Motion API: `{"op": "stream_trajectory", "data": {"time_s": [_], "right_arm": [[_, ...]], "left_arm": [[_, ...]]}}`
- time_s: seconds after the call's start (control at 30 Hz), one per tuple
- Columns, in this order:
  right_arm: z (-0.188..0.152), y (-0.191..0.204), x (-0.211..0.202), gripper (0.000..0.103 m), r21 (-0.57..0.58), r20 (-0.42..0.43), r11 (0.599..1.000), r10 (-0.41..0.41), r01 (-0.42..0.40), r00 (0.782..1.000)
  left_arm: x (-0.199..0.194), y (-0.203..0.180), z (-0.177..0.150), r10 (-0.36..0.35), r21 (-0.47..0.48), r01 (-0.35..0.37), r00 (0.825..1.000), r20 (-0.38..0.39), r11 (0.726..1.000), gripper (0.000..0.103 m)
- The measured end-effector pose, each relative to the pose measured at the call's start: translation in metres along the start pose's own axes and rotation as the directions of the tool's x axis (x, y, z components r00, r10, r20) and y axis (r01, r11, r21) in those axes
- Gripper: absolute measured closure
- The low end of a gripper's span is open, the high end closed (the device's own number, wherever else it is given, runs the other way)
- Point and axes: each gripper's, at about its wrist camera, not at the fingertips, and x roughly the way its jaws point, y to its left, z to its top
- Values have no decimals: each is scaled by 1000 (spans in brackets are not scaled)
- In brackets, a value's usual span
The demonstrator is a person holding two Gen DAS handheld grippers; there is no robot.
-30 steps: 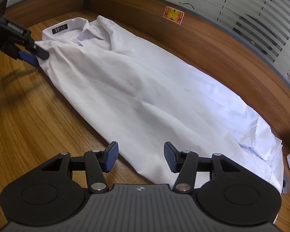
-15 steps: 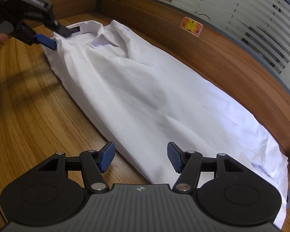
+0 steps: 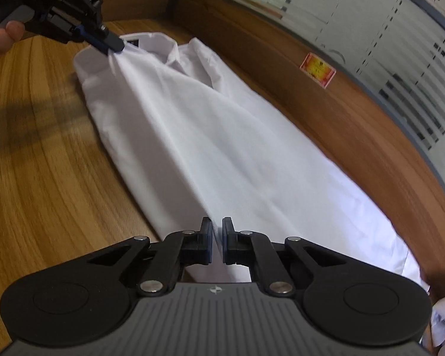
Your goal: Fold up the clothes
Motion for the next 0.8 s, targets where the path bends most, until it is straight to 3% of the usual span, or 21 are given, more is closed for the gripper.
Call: {"op": "stream_trajectory", "data": {"time_s": [0.33,0.47,0.53,0.6,0.7,0.8], "right_arm": [[8,5,6,93,-8,-12,1000,25,-26,1000],[5,-7,-12,83,71,14,997,5,-6,1000],[3,-19,-22,75,130,29,991,-24,20,999],[0,-34,-28,73,201,40,979,-50,41,998],[-5,-53,-36,64,317,53,947,-79,58,995],[-11,-71,-41,61,415,61,907,-99,65,993]], "left_arm": [[33,27,-2,71,-34,-74,994,-86,997,87],[31,26,-2,89,-56,-95,991,-101,994,81],[20,22,-4,98,-59,-104,990,-98,993,67],[2,15,-7,105,-51,-109,991,-85,993,63],[-21,-5,-11,112,86,-106,991,-70,991,61],[-18,-25,-15,116,211,-99,991,-73,973,60]]}}
